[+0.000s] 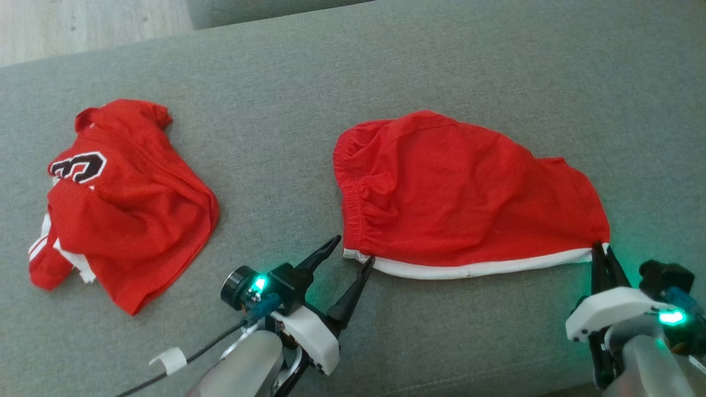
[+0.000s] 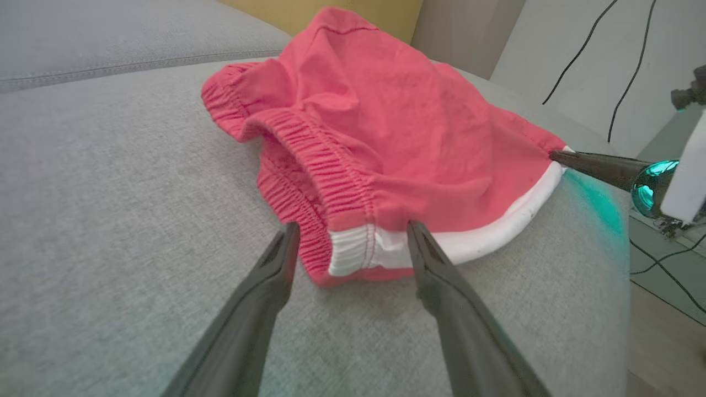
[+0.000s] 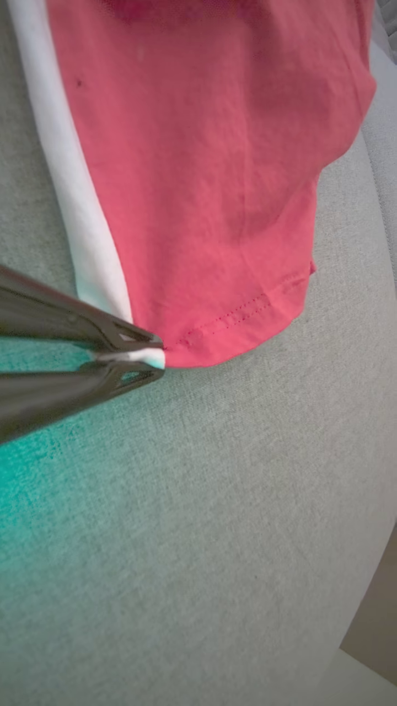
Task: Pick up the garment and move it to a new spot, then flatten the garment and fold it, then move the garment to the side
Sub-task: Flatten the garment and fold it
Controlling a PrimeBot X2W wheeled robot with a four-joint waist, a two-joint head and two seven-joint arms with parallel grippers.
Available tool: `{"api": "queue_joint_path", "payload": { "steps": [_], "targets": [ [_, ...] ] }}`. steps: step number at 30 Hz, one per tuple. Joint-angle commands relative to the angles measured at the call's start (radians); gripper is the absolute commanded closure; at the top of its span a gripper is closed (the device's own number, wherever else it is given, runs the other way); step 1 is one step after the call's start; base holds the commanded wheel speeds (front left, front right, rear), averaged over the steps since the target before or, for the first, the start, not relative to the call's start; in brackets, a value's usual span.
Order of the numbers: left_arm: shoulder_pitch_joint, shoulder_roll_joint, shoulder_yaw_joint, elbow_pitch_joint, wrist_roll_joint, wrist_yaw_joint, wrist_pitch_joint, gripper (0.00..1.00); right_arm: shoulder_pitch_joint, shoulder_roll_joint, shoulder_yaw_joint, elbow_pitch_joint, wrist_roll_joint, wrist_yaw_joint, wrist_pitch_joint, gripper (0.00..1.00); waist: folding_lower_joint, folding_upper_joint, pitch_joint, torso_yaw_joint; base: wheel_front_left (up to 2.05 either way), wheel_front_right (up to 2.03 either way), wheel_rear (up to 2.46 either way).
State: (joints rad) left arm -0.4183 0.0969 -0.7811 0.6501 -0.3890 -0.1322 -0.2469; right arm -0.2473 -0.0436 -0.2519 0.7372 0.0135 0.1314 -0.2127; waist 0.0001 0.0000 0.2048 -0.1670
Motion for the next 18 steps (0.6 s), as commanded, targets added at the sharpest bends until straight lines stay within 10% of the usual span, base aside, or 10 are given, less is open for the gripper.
{"api": "queue_joint_path", "payload": {
  "steps": [1, 4, 7, 18],
  "targets": [
    [-0.042, 0.016, 0.015, -0.014, -0.011, 0.002, -0.007, 0.0, -0.035, -0.007, 0.028, -0.02, 0.007, -0.001, -0.017, 1.0, -0.0001, 0.0, 0.002, -0.003, 0.0, 0.0, 0.0],
    [-0.057, 0.019, -0.012, -0.004, -0.035, 0.002, -0.01, 0.0, -0.037, -0.007, 0.033, -0.016, 0.007, -0.001, -0.019, 1.0, -0.0001, 0.0, 0.003, -0.006, 0.0, 0.0, 0.0],
    [-0.066, 0.022, -0.041, 0.003, -0.055, 0.002, -0.012, 1.0, -0.039, -0.007, 0.039, -0.011, 0.007, -0.001, -0.021, 1.0, -0.0001, 0.0, 0.0, -0.006, 0.0, 0.0, 0.0],
    [-0.061, 0.055, -0.025, -0.051, -0.056, 0.002, -0.015, 1.0, -0.036, -0.007, 0.057, -0.051, 0.019, -0.001, -0.035, 1.0, -0.0001, 0.0, -0.039, 0.02, 0.0, 0.0, 0.0]
  ]
}}
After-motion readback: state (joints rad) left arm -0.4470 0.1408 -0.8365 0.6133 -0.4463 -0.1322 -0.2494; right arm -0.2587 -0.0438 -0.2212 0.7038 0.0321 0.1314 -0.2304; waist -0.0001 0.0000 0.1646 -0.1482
